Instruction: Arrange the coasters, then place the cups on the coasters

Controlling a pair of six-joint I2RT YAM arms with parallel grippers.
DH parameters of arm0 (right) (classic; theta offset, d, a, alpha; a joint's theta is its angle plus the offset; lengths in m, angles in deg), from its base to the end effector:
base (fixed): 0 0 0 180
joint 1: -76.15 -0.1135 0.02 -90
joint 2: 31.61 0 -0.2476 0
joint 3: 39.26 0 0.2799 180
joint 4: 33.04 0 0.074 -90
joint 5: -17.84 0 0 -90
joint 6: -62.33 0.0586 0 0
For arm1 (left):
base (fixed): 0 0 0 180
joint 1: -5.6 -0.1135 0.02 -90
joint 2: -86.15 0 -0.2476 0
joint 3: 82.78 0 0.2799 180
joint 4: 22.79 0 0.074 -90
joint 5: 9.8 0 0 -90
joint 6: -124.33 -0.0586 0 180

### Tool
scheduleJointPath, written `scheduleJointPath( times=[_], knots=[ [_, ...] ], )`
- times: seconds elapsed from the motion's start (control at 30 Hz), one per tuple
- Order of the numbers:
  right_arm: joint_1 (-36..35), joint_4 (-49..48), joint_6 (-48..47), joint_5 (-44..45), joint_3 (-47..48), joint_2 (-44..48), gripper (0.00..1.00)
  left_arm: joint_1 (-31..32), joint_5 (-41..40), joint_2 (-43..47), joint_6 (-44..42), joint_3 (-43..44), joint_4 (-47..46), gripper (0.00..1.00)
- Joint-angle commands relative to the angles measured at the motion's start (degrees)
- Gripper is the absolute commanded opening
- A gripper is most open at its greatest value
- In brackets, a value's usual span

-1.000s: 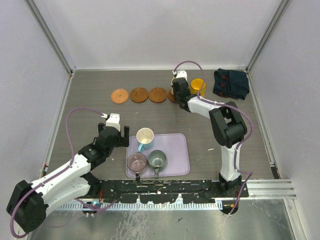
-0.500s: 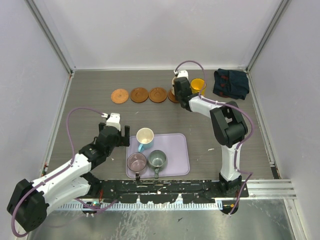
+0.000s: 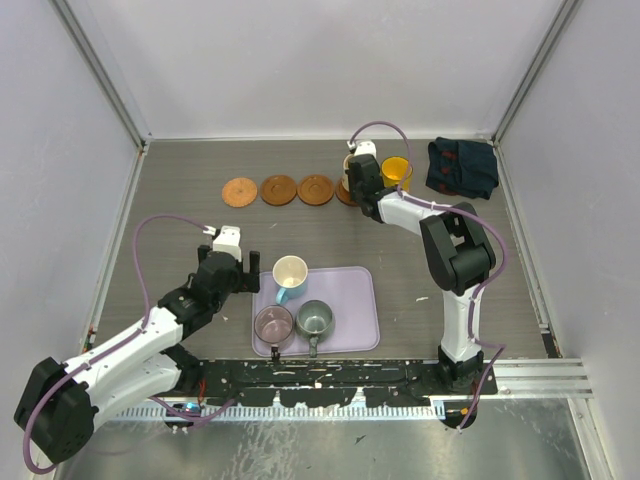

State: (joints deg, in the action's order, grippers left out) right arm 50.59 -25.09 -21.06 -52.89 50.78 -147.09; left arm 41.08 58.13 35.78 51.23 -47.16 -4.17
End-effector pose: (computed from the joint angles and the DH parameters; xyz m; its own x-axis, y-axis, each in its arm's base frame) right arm 0.4479 0.1928 0.1456 -0.5114 -0.1242 -0.8503 -0.1005 0.9914 -0.0843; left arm 0.2081 -0.1213 0.1624 -0.5106 0.0331 -0.8591 0.1400 0.9891 -0.0450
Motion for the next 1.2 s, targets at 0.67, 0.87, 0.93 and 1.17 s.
scheduleJointPath(
  times=[0.67,0.87,0.93,1.17],
  knots=[
    [-0.66,-2.55,2.71,0.11,1.03,3.99,0.01,-0.42,0.57,0.80,0.24,1.80,-2.82,0.93],
    [-0.83,-1.08,2.77,-0.04,2.59,3.27,0.01,-0.45,0.66,0.92,0.32,1.76,-2.88,0.93],
    [-0.96,-0.46,2.75,-0.18,3.14,3.16,0.01,-0.43,0.74,0.86,0.32,1.79,-2.94,0.93],
    [-1.42,0.79,2.64,-0.11,4.21,3.33,0.01,-0.48,0.95,0.47,0.32,1.89,-3.25,0.93]
  ],
)
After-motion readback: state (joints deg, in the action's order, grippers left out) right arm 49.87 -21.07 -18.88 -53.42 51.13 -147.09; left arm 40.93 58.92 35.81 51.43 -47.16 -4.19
